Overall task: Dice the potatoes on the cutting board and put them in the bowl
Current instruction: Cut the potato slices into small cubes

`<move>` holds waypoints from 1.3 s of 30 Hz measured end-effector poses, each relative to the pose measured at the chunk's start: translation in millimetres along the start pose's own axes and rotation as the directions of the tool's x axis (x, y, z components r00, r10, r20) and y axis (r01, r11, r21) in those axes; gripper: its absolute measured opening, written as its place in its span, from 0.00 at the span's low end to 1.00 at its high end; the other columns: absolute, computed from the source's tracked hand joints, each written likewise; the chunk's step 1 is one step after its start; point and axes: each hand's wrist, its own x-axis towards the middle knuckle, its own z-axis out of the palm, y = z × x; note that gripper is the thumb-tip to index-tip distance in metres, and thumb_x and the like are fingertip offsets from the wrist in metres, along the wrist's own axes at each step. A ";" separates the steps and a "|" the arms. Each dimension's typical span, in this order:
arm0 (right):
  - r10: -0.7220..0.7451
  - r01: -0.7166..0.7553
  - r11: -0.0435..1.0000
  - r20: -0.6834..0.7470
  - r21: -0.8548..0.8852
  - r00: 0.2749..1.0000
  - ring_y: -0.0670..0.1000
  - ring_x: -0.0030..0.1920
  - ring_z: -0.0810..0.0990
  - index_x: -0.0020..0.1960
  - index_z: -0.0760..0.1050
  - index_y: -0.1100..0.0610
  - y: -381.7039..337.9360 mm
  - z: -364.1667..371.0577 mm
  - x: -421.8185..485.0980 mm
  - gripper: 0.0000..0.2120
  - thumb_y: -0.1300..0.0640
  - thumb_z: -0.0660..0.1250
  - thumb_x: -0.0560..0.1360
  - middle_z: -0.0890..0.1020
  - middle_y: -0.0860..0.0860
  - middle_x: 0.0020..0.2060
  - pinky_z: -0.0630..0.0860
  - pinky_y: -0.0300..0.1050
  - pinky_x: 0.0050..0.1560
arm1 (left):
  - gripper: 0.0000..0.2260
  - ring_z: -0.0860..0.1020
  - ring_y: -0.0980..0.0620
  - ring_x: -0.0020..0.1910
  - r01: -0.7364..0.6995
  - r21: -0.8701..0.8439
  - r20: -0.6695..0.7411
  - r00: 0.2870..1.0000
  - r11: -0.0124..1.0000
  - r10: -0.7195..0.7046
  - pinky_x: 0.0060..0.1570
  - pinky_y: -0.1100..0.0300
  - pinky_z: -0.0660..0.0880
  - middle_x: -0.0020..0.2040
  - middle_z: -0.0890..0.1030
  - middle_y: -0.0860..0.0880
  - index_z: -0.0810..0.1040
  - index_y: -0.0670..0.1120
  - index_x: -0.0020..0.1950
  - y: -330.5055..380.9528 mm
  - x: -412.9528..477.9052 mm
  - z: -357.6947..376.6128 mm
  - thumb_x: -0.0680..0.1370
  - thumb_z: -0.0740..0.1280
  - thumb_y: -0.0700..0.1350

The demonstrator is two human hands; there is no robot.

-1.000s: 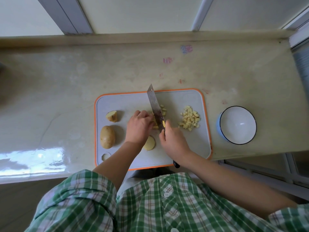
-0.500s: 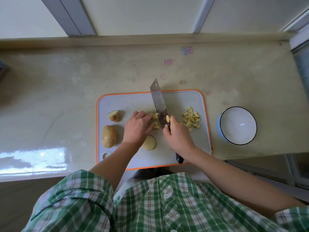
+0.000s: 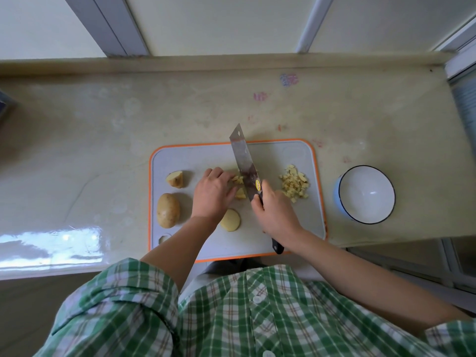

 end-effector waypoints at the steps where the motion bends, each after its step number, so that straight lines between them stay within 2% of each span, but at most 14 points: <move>1: -0.002 0.002 1.000 0.009 0.002 1.000 0.51 0.26 0.67 0.44 0.62 0.57 -0.2 0.8 -0.8 0.07 0.59 0.56 0.80 0.67 0.50 0.27 0.58 0.44 0.26 | 0.11 0.76 0.42 0.43 0.000 0.001 0.003 1.000 1.000 0.000 0.37 0.52 0.75 0.42 0.79 0.45 0.82 0.43 0.51 -0.3 -0.4 0.0 0.70 0.75 0.43; 8: 0.010 -0.010 1.000 0.019 0.007 1.000 0.51 0.27 0.68 0.46 0.62 0.57 -2.0 8.0 -1.1 0.05 0.58 0.56 0.80 0.68 0.50 0.28 0.60 0.44 0.28 | 0.13 0.77 0.42 0.44 0.007 -0.026 0.011 1.000 1.000 -0.006 0.37 0.50 0.77 0.42 0.79 0.45 0.82 0.44 0.53 -2.0 -5.0 -0.6 0.71 0.74 0.46; 11: 0.022 -0.022 1.000 0.012 0.003 1.000 0.53 0.29 0.69 0.46 0.62 0.57 -3.8 10.0 -1.5 0.05 0.58 0.56 0.80 0.69 0.50 0.28 0.61 0.46 0.29 | 0.19 0.77 0.44 0.46 0.021 -0.039 0.046 0.999 0.999 -0.020 0.40 0.52 0.76 0.45 0.79 0.46 0.81 0.45 0.57 -3.2 -6.1 -1.3 0.70 0.74 0.50; 15: 0.031 -0.031 0.999 0.012 0.011 0.999 0.50 0.28 0.68 0.46 0.62 0.56 -2.2 9.7 -1.6 0.05 0.58 0.56 0.80 0.68 0.49 0.28 0.58 0.43 0.26 | 0.26 0.76 0.44 0.49 -0.051 0.017 0.117 0.992 0.999 0.049 0.42 0.52 0.76 0.49 0.78 0.46 0.79 0.45 0.62 -8.4 -7.0 0.2 0.67 0.73 0.56; 20: 0.019 -0.019 1.000 0.020 0.005 1.000 0.47 0.26 0.67 0.45 0.62 0.56 -0.5 7.9 -1.4 0.06 0.58 0.56 0.81 0.68 0.49 0.28 0.57 0.41 0.26 | 0.21 0.75 0.45 0.50 -0.053 0.028 0.138 0.989 0.998 0.049 0.43 0.53 0.74 0.50 0.77 0.46 0.78 0.45 0.61 -7.3 -2.7 1.9 0.69 0.73 0.49; 26: -0.007 0.007 1.000 0.009 -0.004 1.000 0.51 0.26 0.68 0.45 0.62 0.56 -1.8 13.2 -2.0 0.05 0.58 0.56 0.80 0.68 0.50 0.27 0.60 0.45 0.27 | 0.18 0.76 0.44 0.47 -0.038 0.004 0.091 0.995 0.999 0.038 0.40 0.54 0.74 0.46 0.78 0.46 0.80 0.45 0.56 -7.5 -6.4 2.5 0.68 0.75 0.47; 31: -0.010 0.011 1.000 0.011 -0.026 1.000 0.48 0.26 0.67 0.46 0.61 0.55 -3.6 15.3 -1.4 0.05 0.58 0.56 0.80 0.67 0.48 0.27 0.57 0.41 0.26 | 0.16 0.76 0.44 0.45 -0.031 0.006 0.066 0.997 1.000 0.030 0.39 0.54 0.73 0.44 0.78 0.46 0.81 0.45 0.54 -6.8 -8.5 1.8 0.68 0.75 0.47; 33: -0.007 0.008 0.999 0.013 -0.044 1.000 0.51 0.28 0.68 0.47 0.61 0.56 -4.2 15.1 -1.2 0.04 0.58 0.56 0.80 0.67 0.48 0.27 0.57 0.42 0.26 | 0.15 0.76 0.44 0.45 -0.025 0.011 0.070 0.997 1.000 0.024 0.39 0.54 0.72 0.44 0.79 0.46 0.81 0.44 0.53 -5.5 -7.8 2.1 0.69 0.75 0.47; 39: 0.019 -0.016 0.997 0.034 -0.080 0.999 0.54 0.32 0.71 0.53 0.66 0.61 -7.9 15.0 -0.7 0.06 0.57 0.55 0.80 0.71 0.51 0.31 0.60 0.45 0.29 | 0.13 0.75 0.43 0.43 0.009 0.006 0.045 0.999 1.000 -0.009 0.37 0.53 0.73 0.41 0.78 0.46 0.82 0.44 0.48 -5.2 -7.1 3.1 0.67 0.76 0.46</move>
